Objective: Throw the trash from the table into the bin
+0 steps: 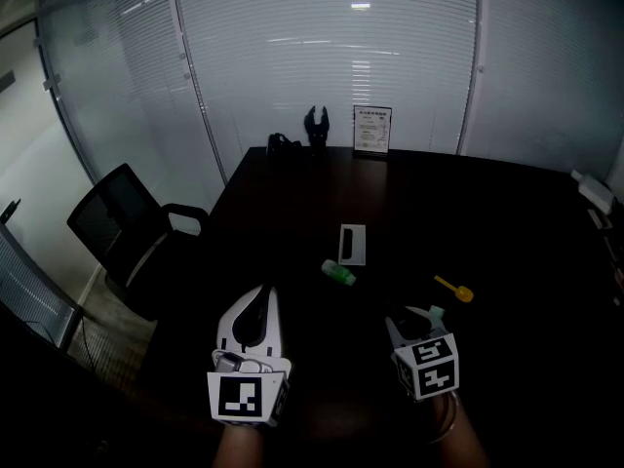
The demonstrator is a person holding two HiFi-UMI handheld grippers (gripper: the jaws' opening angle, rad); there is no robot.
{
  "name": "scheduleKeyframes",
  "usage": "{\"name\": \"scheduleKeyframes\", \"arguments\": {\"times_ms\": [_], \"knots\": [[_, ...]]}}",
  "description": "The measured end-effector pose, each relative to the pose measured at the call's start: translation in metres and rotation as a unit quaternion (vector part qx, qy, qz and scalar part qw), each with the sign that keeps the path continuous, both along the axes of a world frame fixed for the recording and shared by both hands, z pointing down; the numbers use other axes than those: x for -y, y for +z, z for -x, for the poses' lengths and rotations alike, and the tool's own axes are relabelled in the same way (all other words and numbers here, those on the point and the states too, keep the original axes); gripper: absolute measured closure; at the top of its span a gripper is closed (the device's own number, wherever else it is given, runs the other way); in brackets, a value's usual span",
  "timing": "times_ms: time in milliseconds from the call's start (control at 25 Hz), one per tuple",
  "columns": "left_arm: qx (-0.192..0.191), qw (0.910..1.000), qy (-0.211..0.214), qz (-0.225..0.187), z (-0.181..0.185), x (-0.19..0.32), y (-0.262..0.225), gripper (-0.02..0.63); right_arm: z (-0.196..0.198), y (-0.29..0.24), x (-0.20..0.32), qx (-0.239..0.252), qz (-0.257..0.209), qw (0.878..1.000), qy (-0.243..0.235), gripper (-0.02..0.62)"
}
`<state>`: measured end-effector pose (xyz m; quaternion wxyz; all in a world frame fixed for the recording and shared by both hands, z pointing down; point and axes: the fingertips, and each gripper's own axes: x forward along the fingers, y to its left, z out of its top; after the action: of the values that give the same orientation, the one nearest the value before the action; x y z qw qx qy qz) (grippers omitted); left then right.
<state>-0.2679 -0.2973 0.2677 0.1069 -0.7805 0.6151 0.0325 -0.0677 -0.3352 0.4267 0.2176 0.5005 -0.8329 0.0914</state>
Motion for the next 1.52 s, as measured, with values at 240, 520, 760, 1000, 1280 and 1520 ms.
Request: {"name": "scheduleKeyframes", "arguments": {"times_ms": [240,520,760,1000,1280,1520], "knots": [[0.003,1.0000,0.002,-0.002,0.000,-0.006,-0.003,0.609,-0.005,-0.045,-0.006,0.018,-0.057,0.998,0.015,0.477],[0.003,1.0000,0.005,-0.002,0.000,-0.010,-0.002,0.609,-0.010,-0.099,-0.020,0.031,-0.148,0.988,0.035,0.477],[-0.002,0.9999,0.015,-0.003,-0.006,-0.012,-0.005,0.609,-0.021,-0.144,-0.042,0.046,-0.253,0.965,0.054,0.477],[-0.004,0.9994,0.033,-0.009,-0.019,-0.021,-0.008,0.609,-0.038,-0.170,-0.068,0.053,-0.309,0.945,0.091,0.477],[-0.005,0.9978,0.063,-0.017,-0.041,-0.040,-0.017,0.609,-0.061,-0.182,-0.098,0.045,-0.329,0.934,0.136,0.477],[-0.004,0.9947,0.101,-0.022,-0.068,-0.067,-0.017,0.609,-0.087,-0.186,-0.143,0.026,-0.344,0.922,0.177,0.477]]}}
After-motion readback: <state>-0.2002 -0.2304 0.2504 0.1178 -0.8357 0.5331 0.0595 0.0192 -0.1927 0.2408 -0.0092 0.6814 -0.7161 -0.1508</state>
